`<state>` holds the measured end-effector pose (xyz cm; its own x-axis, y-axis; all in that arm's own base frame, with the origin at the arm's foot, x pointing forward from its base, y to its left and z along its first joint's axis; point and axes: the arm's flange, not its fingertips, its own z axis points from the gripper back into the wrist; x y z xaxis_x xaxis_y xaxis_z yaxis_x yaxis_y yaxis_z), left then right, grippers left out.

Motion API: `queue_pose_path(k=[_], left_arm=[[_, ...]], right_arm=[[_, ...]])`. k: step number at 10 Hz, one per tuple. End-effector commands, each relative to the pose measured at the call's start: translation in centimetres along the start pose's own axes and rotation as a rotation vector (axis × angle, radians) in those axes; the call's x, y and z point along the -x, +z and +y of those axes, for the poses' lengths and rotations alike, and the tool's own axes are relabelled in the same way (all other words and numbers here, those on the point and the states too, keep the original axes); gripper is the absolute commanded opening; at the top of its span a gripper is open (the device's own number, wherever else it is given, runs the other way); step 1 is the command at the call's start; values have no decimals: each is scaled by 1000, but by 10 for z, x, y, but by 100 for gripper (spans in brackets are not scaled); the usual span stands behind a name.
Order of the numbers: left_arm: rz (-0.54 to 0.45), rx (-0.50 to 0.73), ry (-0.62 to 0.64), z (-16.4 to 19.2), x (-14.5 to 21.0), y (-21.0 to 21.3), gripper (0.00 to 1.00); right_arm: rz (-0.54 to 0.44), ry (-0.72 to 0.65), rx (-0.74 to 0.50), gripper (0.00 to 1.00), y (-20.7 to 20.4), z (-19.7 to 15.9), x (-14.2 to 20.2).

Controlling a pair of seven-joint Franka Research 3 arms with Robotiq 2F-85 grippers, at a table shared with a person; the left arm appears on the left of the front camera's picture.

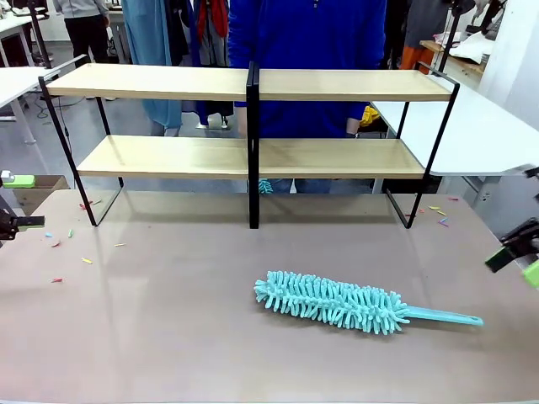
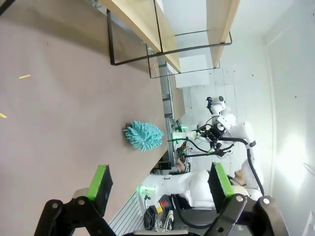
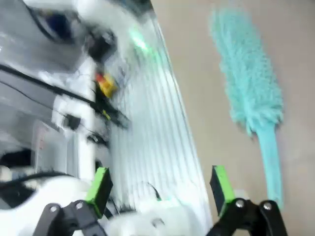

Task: Clean the shelves.
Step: Place the Duster on the table.

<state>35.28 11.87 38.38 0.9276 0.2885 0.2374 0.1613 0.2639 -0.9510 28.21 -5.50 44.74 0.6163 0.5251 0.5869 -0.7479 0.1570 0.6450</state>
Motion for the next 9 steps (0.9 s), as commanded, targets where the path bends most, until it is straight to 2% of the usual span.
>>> queue_pose_path(k=[1, 2, 3, 4, 5, 6, 9], left_arm=[[-18, 25, -5, -2, 1, -2, 100], [-18, 25, -5, -2, 1, -2, 100], [-18, 25, -5, -2, 1, -2, 100], [-18, 25, -5, -2, 1, -2, 100], [-18, 25, -5, -2, 1, -2, 100], [-18, 25, -5, -2, 1, -2, 100], [-18, 25, -5, -2, 1, -2, 100]], right_arm=[[-553, -274, -96, 100, 26, 4, 5], [-633, -309, -118, 100, 26, 10, 9], [-658, -359, -144, 100, 19, 8, 8], [-643, -428, -193, 100, 12, 0, 5], [-592, -446, -324, 100, 7, -6, 1], [-517, -348, -157, 100, 41, -1, 18], [-517, -348, -157, 100, 41, -1, 18]])
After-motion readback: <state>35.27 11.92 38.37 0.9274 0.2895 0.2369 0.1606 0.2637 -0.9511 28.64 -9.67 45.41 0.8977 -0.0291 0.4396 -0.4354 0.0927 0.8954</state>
